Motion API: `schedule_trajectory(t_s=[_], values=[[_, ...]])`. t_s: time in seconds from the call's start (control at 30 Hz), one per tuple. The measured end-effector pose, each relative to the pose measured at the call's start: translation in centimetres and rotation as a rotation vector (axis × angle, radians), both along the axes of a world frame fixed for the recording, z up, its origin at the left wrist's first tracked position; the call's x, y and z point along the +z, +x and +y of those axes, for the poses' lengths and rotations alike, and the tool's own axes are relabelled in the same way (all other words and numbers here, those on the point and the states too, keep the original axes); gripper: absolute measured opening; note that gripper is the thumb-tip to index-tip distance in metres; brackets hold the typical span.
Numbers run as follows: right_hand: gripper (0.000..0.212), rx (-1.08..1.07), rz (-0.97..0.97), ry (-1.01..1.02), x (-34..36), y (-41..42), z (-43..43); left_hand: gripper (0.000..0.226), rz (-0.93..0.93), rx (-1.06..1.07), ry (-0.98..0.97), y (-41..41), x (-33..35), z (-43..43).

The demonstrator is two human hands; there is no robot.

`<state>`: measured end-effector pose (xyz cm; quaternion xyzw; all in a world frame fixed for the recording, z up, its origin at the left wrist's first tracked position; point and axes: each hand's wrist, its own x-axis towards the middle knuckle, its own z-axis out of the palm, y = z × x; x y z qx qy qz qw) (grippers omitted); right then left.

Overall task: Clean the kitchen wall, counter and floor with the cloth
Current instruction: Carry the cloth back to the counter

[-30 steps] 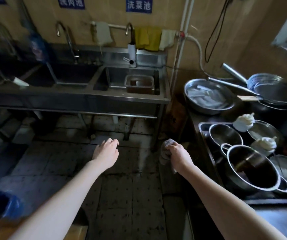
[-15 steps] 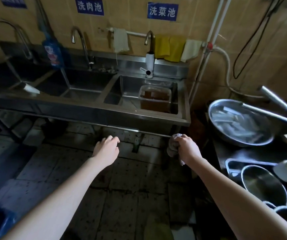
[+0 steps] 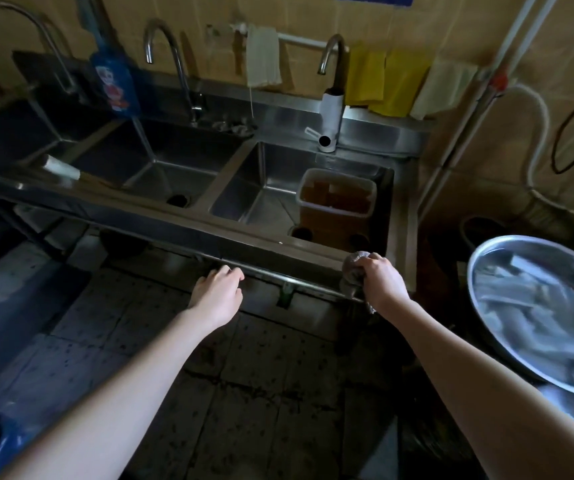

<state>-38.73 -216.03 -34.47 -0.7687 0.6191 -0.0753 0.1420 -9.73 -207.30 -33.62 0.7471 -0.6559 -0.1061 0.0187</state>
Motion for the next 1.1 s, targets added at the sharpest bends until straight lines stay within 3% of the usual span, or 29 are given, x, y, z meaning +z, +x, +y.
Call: schedule_trajectory(t_s=[0.37, 0.67, 0.93, 1.1], values=[[0.037, 0.012, -0.015, -0.063, -3.6, 3.1, -7.2, 0.027, 0.029, -0.053, 0.068, 0.1, -2.8, -8.1], [0.044, 0.079, 0.066, 0.135, -7.2, 5.0, -8.7, 0.023, 0.082, -0.111, 0.026, 0.2, -4.1, -11.6], [0.051, 0.096, 0.001, 0.159, -6.5, 4.8, -8.3, 0.023, 0.087, -0.147, 0.030, -0.4, -3.0, -12.5], [0.042, 0.063, 0.113, 0.048, -4.6, 4.1, -7.7, 0.023, 0.082, -0.146, 0.018, -0.7, -1.1, -12.3]])
